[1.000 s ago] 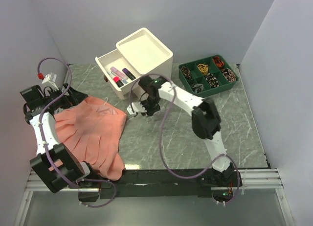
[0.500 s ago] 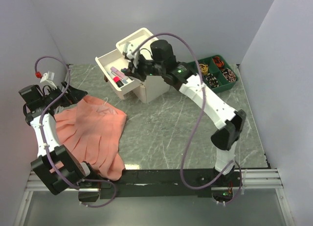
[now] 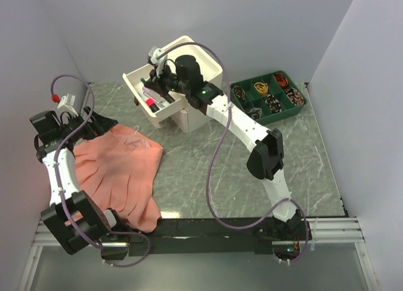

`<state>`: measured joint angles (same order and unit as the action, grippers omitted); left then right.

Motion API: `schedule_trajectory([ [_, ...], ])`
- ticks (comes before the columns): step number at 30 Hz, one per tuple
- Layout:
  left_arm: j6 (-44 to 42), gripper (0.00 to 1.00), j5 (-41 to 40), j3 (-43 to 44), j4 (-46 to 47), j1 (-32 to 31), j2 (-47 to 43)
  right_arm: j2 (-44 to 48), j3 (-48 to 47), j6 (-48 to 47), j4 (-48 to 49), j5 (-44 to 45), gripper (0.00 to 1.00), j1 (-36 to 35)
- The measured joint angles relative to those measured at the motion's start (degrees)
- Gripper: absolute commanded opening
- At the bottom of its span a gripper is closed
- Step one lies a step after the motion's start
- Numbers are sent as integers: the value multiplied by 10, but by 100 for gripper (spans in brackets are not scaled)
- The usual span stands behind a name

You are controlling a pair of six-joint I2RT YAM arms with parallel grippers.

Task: Sort the stationery into containers
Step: Place the pen in the drawer, then close the drawer in the storage box.

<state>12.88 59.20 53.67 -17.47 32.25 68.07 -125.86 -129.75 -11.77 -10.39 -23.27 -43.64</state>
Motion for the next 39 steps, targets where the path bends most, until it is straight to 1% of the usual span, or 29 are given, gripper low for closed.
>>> schedule_trajectory([
  [1, 2, 100, 1, 0, 1, -1, 0, 0, 0, 0, 8, 3, 38, 0],
  [2, 4, 99, 2, 0, 1, -2, 0, 0, 2, 1, 15, 8, 47, 0],
  [3, 7, 99, 4, -1, 3, -4, 0, 0, 6, -1, 23, 15, 58, 0],
  [6, 22, 99, 8, -9, 18, -15, 0, 1, 17, 5, 37, 36, 66, 0],
  [8, 35, 99, 9, -17, 31, -32, 2, 4, 33, 6, 50, 50, 66, 0],
  [10, 47, 99, 13, -20, 47, -49, 12, 7, 49, 7, 59, 64, 61, 4],
  [11, 54, 98, 14, -20, 58, -55, 19, 8, 53, 8, 66, 73, 55, 5],
  [12, 62, 93, 16, -20, 70, -61, 30, 8, 55, 8, 69, 82, 44, 6],
  [14, 79, 88, 19, -18, 97, -70, 56, 9, 56, 5, 83, 108, 35, 12],
  [15, 84, 79, 19, -17, 107, -73, 71, 11, 58, 3, 92, 123, 25, 16],
  [16, 91, 72, 20, -12, 116, -77, 89, 16, 63, 1, 104, 137, 18, 23],
  [17, 97, 53, 20, -5, 127, -82, 107, 20, 66, -2, 110, 148, 12, 28],
  [18, 104, 41, 21, 2, 135, -86, 123, 24, 70, -6, 120, 160, 1, 36],
  [19, 111, 27, 24, 12, 144, -93, 141, 29, 72, -12, 130, 174, 0, 47],
  [20, 120, 5, 25, 18, 155, -98, 154, 31, 72, -19, 137, 183, 0, 50],
  [21, 127, 1, 28, 28, 165, -107, 169, 31, 72, -24, 144, 191, 0, 58],
  [27, 156, 1, 45, 76, 208, -148, 231, 26, 65, -46, 140, 221, 0, 85],
  [31, 178, 1, 54, 98, 232, -158, 263, 8, 38, -46, 120, 224, 0, 85],
  [39, 193, 1, 61, 143, 241, -178, 320, -21, 36, -43, 82, 214, 0, 85],
])
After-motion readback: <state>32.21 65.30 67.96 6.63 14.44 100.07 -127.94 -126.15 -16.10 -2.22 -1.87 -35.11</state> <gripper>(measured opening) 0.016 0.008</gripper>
